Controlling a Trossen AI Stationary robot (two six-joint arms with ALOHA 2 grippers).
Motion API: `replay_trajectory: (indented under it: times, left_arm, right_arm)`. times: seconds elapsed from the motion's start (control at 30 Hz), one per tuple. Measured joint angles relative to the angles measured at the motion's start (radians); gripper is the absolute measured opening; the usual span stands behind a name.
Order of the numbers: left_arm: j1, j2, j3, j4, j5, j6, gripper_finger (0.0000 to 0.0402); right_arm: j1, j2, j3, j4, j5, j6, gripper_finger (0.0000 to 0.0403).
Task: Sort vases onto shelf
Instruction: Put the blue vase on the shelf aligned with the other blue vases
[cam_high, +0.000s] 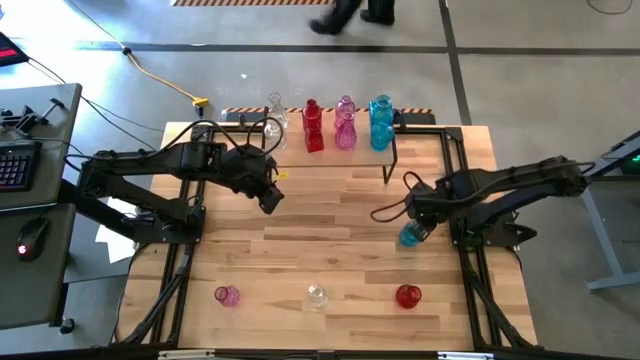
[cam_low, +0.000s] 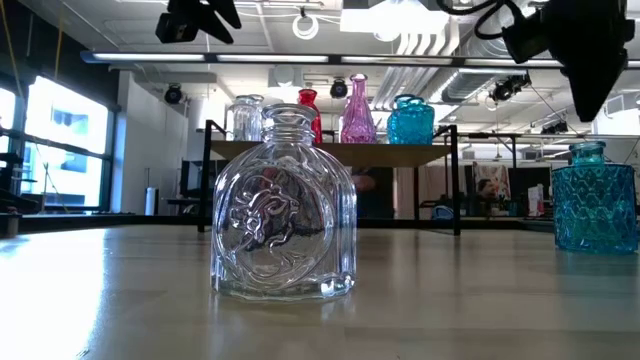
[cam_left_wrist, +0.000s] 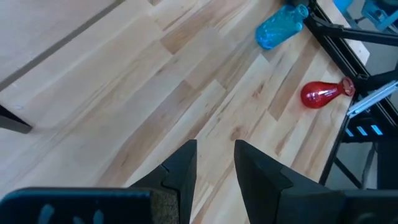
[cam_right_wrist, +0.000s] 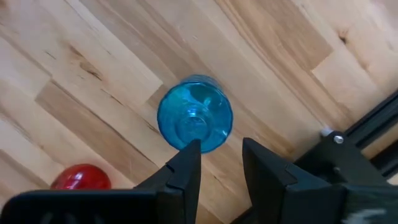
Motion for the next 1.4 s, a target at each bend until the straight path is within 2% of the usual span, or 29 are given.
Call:
replay_trajectory:
  times: [0.4,0.8,1.23,1.4]
  left_arm:
    - [0.000,0.000,0.000,0.000,-0.011,-0.018,0.0099]
    - [0.000,0.000,0.000,0.000,-0.014,-0.027,0.0099]
    - [0.000,0.000,0.000,0.000,-0.015,-0.026,0.0099]
    - [0.000,0.000,0.000,0.000,-0.015,-0.026,0.0099]
  right_arm:
    - [0.013,0.001,-0.123,0.103,0.007,0.052,0.0099]
    - [0.013,0.002,-0.123,0.130,0.019,0.068,0.0099]
    - [0.013,0.075,-0.124,0.137,0.026,0.044,0.0098]
    - [0.013,0.082,-0.124,0.141,0.026,0.042,0.0069]
